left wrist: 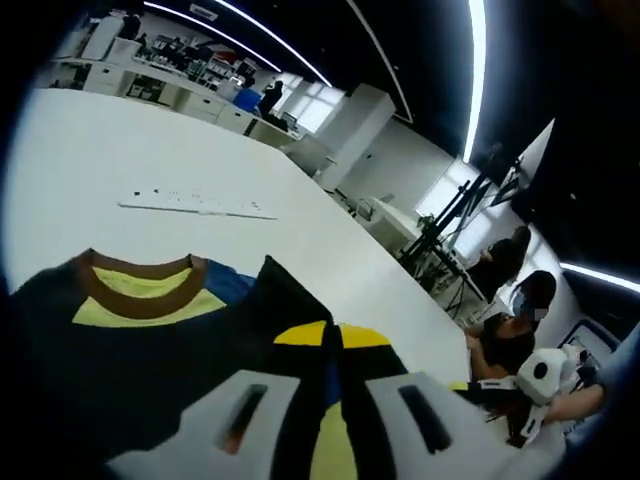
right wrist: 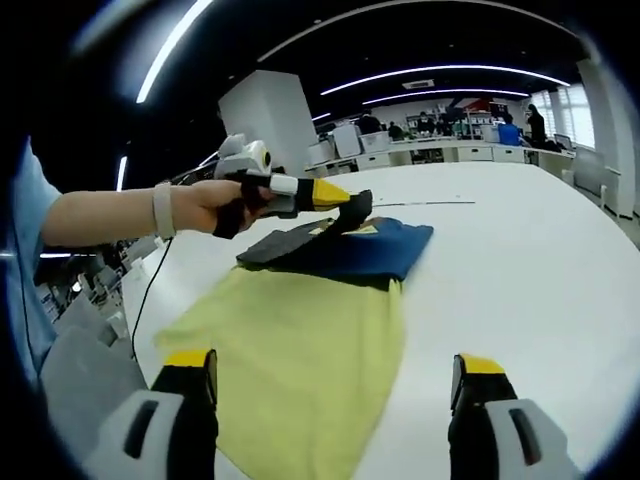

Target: Fold the garment on the visible template until the final outline fits inside the template.

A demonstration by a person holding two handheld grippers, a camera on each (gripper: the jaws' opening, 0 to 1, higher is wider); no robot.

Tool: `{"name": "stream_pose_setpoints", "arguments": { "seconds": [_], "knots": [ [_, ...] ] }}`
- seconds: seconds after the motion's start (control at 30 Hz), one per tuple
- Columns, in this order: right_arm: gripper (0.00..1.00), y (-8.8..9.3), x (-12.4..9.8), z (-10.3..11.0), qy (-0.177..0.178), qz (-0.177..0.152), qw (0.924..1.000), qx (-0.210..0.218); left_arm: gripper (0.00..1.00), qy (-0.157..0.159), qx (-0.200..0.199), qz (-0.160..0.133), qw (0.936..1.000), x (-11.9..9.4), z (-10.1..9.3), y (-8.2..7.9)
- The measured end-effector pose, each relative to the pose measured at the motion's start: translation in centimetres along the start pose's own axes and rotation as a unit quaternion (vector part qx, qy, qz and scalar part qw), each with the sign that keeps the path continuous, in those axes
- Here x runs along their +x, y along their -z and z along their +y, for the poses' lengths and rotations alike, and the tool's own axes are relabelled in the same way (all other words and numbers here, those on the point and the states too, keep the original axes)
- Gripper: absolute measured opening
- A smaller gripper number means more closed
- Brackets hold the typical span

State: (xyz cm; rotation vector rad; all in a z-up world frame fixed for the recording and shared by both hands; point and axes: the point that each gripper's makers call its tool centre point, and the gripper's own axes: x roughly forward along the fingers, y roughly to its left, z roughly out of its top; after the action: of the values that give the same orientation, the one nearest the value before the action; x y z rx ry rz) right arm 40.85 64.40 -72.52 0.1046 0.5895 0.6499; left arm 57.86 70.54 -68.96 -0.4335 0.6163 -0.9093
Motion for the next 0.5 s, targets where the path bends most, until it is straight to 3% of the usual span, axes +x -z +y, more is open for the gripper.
{"name": "stream_pose_setpoints", "arguments": {
  "seconds": [0.3,0.5],
  "knots": [
    [0.98,0.3,0.0,-0.2,0.002,0.003,1.0,0.007,0.0,0.018,0.009,0.067,0.9975,2.0,-0.9,4.7],
    [0.98,0.3,0.0,-0.3,0.002,0.002,0.9999,0.01,0.0,0.019,0.001,0.079,0.9967,2.7,-0.7,6.0]
  ]
}}
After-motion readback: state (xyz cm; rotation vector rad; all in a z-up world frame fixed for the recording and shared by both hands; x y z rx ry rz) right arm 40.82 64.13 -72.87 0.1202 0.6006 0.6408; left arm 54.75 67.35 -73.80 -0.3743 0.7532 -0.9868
